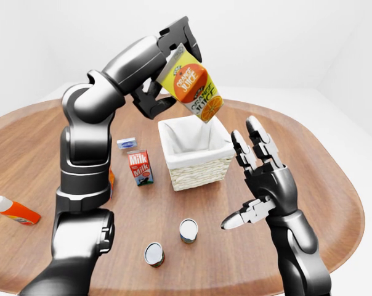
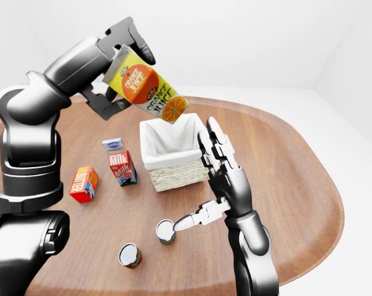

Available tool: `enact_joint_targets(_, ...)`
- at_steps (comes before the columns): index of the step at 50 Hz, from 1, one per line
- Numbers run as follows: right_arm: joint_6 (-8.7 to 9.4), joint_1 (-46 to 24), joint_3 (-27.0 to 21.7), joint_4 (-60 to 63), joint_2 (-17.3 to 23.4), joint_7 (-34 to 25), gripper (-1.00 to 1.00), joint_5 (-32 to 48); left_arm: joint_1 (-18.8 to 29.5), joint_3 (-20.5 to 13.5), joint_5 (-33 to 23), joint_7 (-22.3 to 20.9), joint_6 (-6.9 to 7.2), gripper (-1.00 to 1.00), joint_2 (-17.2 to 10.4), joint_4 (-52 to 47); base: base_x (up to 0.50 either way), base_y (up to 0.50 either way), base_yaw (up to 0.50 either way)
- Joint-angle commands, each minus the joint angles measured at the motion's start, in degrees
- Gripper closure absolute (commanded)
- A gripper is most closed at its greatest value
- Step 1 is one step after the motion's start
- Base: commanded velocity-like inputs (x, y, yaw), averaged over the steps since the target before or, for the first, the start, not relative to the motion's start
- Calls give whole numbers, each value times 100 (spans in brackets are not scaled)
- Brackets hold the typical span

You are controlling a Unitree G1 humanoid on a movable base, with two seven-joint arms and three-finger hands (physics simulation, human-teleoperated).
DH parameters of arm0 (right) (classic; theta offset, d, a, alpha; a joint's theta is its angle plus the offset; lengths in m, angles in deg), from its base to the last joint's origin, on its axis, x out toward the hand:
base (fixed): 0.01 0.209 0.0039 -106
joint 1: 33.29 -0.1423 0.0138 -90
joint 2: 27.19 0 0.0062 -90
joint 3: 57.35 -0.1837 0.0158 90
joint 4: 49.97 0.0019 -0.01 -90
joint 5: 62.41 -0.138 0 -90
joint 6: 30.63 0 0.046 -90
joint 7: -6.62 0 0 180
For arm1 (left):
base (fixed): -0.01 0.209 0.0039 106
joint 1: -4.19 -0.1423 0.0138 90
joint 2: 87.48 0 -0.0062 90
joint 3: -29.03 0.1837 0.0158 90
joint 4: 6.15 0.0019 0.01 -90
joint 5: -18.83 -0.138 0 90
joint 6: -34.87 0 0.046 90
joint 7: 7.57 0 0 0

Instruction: Pick up the orange juice, and put it in the basket.

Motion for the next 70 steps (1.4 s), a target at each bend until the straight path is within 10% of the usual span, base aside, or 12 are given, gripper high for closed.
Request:
enact_joint_targets(1, 0, 2, -11, -55, -5, -15, -100, -5, 716, 75, -348, 0, -1, 100, 98, 1589, 0, 0, 0)
enact_joint_targets(16, 0, 20, -29, -101, -11, -28, -100, -19, 877, 225, -1773, 0, -1, 100, 170, 2320, 0, 0, 0)
enact_joint_targets(21, 0, -3, -50, -52, 5, -9, -100, -51, 1088, 309, -2836, 838, -1, 100, 85, 2845, 0, 0, 0)
enact_joint_targets(41, -13, 3, -68, -141, 1, -35, -100, -62, 1104, 248, -1631, 1243, -1, 100, 675, 1270, 0, 0, 0)
enact_joint_targets(50, -41, 12, -67, -172, 0, -39, -100, -55, 755, 317, -1989, 1823, -1, 100, 705, 1666, 0, 0, 0)
enact_joint_targets(70, 0, 19, -75, -129, 2, -41, -100, -75, 1621, 408, -3352, 4087, -1, 100, 338, 4555, 0, 0, 0)
